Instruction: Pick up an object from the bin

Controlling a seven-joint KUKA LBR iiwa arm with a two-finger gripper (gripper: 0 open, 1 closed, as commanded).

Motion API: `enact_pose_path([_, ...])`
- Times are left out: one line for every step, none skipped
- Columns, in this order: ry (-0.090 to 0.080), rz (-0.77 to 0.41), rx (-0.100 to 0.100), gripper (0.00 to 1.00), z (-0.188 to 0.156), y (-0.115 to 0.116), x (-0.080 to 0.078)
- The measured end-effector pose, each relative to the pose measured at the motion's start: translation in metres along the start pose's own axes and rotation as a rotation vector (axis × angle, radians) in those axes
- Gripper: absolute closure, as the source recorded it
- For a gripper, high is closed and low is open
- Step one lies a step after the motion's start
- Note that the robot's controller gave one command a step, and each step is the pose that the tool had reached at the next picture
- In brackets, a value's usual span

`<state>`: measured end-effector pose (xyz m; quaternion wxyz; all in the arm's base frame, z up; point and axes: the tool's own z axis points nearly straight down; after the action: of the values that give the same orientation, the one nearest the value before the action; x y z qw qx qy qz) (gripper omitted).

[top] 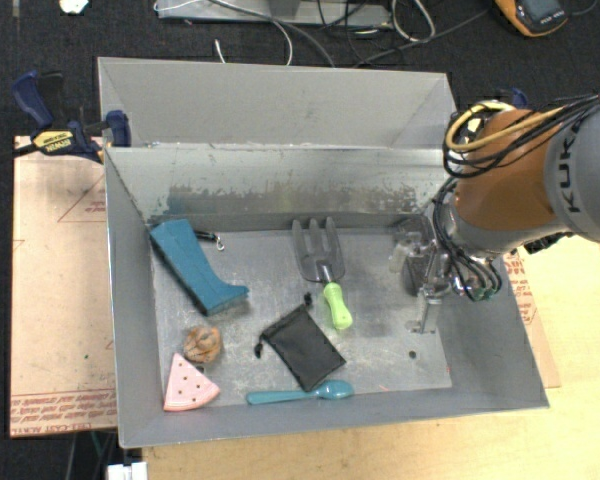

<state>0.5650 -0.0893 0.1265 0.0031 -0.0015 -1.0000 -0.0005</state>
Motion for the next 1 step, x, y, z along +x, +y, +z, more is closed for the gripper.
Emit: enact_pose_path([-0.007,-0.003,0.001,0.0,-0.0042,0.0003,-0.0019])
